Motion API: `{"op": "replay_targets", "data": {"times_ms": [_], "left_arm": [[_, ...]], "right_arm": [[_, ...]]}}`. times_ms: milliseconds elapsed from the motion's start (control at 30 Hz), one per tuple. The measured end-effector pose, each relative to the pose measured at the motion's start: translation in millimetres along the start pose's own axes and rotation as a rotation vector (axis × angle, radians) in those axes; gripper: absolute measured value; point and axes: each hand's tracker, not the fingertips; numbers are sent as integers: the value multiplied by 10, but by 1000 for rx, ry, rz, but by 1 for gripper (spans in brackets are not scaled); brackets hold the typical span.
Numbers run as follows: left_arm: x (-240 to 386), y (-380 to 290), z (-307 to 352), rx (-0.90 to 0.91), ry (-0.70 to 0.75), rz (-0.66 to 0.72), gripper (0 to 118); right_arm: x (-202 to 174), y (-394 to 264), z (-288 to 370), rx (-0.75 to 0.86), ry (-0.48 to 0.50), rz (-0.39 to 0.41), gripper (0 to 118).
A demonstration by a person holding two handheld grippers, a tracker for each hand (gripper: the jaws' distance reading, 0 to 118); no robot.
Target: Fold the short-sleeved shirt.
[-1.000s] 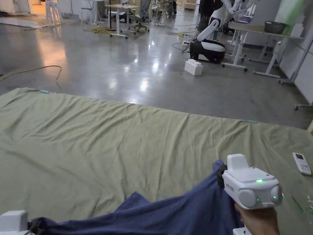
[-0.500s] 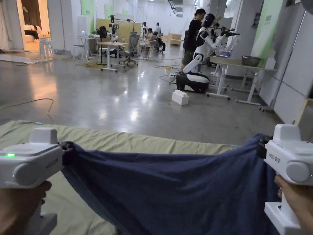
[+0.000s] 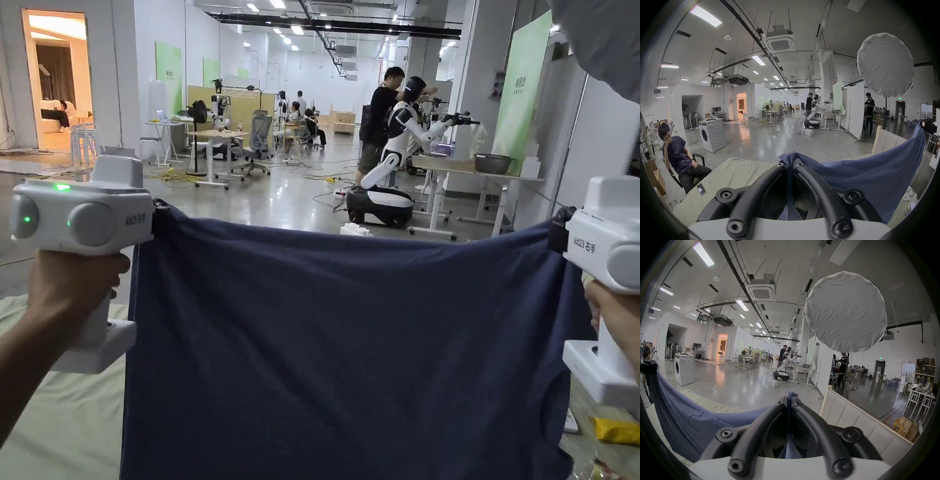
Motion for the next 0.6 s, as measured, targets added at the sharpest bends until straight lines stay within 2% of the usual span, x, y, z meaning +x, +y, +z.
{"op": "replay_targets", "data": {"times_ms": [200,600], "left_arm": [[-141,266,-350,-1,38,35,6],[-179,765,-1027,62,85,11,6]], "right_arm": [[-177,262,-337,26,-7,15,4],[-384,570,-1140,101,-38,57,4]]}}
